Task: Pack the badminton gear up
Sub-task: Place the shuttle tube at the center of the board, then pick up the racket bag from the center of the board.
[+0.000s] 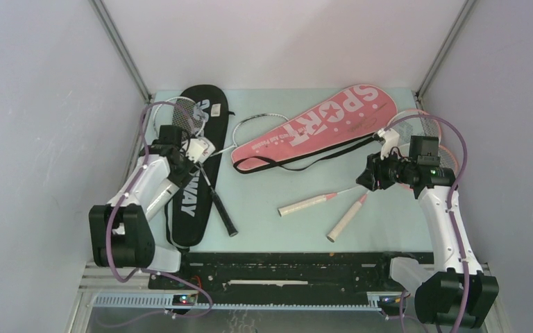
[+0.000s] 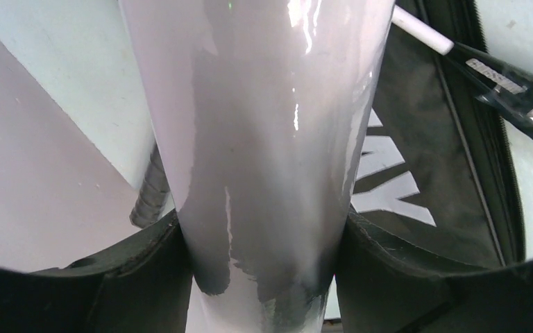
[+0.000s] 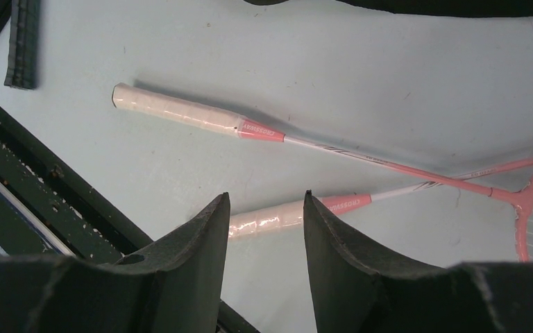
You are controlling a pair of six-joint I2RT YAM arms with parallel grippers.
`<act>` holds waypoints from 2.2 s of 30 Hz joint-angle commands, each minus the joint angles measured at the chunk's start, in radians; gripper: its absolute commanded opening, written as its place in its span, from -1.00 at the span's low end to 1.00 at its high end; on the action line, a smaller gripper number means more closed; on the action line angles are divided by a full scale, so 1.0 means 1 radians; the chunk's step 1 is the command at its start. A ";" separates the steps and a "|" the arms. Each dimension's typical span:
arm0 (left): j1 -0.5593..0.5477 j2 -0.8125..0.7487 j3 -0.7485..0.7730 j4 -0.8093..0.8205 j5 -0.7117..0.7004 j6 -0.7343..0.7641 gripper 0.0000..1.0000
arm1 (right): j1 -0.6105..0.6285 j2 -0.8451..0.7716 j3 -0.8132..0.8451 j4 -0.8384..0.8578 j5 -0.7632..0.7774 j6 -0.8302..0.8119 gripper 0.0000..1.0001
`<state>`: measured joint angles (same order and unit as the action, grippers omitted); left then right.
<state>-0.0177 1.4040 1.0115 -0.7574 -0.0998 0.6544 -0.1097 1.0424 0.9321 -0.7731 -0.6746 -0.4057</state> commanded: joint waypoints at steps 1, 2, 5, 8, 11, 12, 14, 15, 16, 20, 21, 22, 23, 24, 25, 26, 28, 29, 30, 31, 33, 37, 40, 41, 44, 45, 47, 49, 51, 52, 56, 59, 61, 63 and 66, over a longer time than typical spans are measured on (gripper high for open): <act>0.015 0.052 0.002 0.111 -0.002 0.012 0.34 | -0.002 -0.001 0.001 0.018 -0.014 0.006 0.03; 0.015 0.067 0.004 0.118 -0.001 0.010 0.35 | -0.001 -0.002 0.001 0.012 -0.014 0.004 0.03; 0.056 0.108 0.010 0.130 0.013 0.000 0.41 | -0.001 -0.002 0.001 0.008 -0.016 0.001 0.03; 0.062 0.128 0.009 0.140 0.018 -0.009 0.46 | -0.001 0.002 0.001 0.012 -0.019 0.001 0.03; 0.067 0.124 0.006 0.143 0.038 -0.024 0.73 | -0.001 0.005 0.001 0.013 -0.020 0.001 0.03; 0.069 0.117 0.006 0.142 0.050 -0.030 0.88 | -0.001 0.005 0.001 0.012 -0.020 0.001 0.03; 0.070 0.097 0.008 0.134 0.075 -0.035 0.99 | -0.001 0.005 0.000 0.011 -0.021 0.001 0.03; 0.070 0.086 0.013 0.127 0.085 -0.039 1.00 | -0.001 0.007 0.001 0.012 -0.022 0.001 0.03; 0.070 0.073 0.019 0.112 0.092 -0.043 1.00 | -0.001 0.007 0.001 0.011 -0.023 0.001 0.03; 0.070 -0.006 0.052 0.081 0.160 -0.067 1.00 | -0.001 0.005 0.001 0.010 -0.022 0.002 0.03; 0.070 -0.030 0.061 0.077 0.180 -0.080 1.00 | -0.001 0.005 0.000 0.011 -0.023 0.002 0.03; 0.070 -0.050 0.072 0.071 0.203 -0.092 1.00 | -0.001 0.005 0.000 0.012 -0.023 0.003 0.03; 0.070 -0.074 0.086 0.065 0.231 -0.105 1.00 | -0.001 0.005 0.001 0.014 -0.023 0.004 0.03; 0.069 -0.090 0.100 0.062 0.260 -0.121 1.00 | -0.001 0.005 0.000 0.015 -0.023 0.006 0.03; 0.068 -0.104 0.113 0.062 0.295 -0.137 1.00 | -0.001 0.005 0.000 0.016 -0.021 0.007 0.03; 0.064 -0.114 0.128 0.065 0.328 -0.157 1.00 | 0.001 0.004 0.001 0.019 -0.020 0.009 0.03; 0.047 -0.123 0.156 0.085 0.394 -0.192 1.00 | 0.001 0.002 0.001 0.028 -0.014 0.019 0.03; 0.032 -0.117 0.172 0.097 0.421 -0.205 0.99 | 0.001 0.001 0.001 0.035 -0.008 0.027 0.03; 0.002 -0.107 0.196 0.104 0.441 -0.212 1.00 | 0.001 0.000 0.001 0.044 0.001 0.036 0.03; -0.035 -0.089 0.221 0.110 0.450 -0.216 1.00 | 0.001 -0.002 0.001 0.054 0.012 0.053 0.03; -0.113 -0.042 0.281 0.125 0.433 -0.220 1.00 | 0.001 -0.006 0.001 0.076 0.046 0.078 0.04; -0.284 0.107 0.457 0.129 0.374 -0.216 0.97 | -0.013 -0.022 0.001 0.095 0.121 0.117 0.05; -0.398 0.257 0.603 0.123 0.347 -0.223 0.94 | -0.058 -0.033 0.001 0.098 0.133 0.138 0.07; -0.426 0.301 0.650 0.120 0.341 -0.225 0.93 | -0.078 -0.037 0.002 0.098 0.129 0.143 0.08; -0.501 0.446 0.792 0.106 0.310 -0.221 0.91 | -0.144 -0.034 0.009 0.082 0.115 0.148 0.13; -0.522 0.497 0.842 0.097 0.299 -0.218 0.91 | -0.162 -0.032 0.010 0.078 0.113 0.149 0.14; -0.555 0.598 0.941 0.079 0.286 -0.217 0.91 | -0.189 -0.029 0.008 0.070 0.112 0.148 0.21; -0.582 0.689 1.037 0.061 0.280 -0.220 0.91 | -0.208 -0.023 0.008 0.069 0.112 0.152 0.35; -0.606 0.776 1.127 0.045 0.261 -0.214 0.90 | -0.213 -0.016 0.008 0.072 0.115 0.159 0.38; -0.618 0.820 1.168 0.038 0.247 -0.209 0.90 | -0.215 -0.010 0.008 0.072 0.116 0.162 0.39; -0.655 0.948 1.289 0.021 0.183 -0.176 0.87 | -0.222 0.013 0.008 0.067 0.114 0.166 0.40; -0.673 0.989 1.299 0.021 0.181 -0.175 0.82 | -0.234 0.021 0.008 0.061 0.114 0.163 0.40; -0.680 1.014 1.297 0.020 0.173 -0.183 0.80 | -0.240 0.025 0.006 0.056 0.106 0.161 0.40; -0.683 1.031 1.295 0.013 0.168 -0.189 0.76 | -0.242 0.025 0.000 0.056 0.096 0.159 0.40; -0.685 1.038 1.271 0.010 0.170 -0.192 0.70 | -0.243 0.024 -0.006 0.054 0.092 0.152 0.40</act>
<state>-0.7017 2.4439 2.2337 -0.7433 0.0856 0.4625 -0.3454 1.0698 0.9318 -0.7174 -0.5621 -0.2588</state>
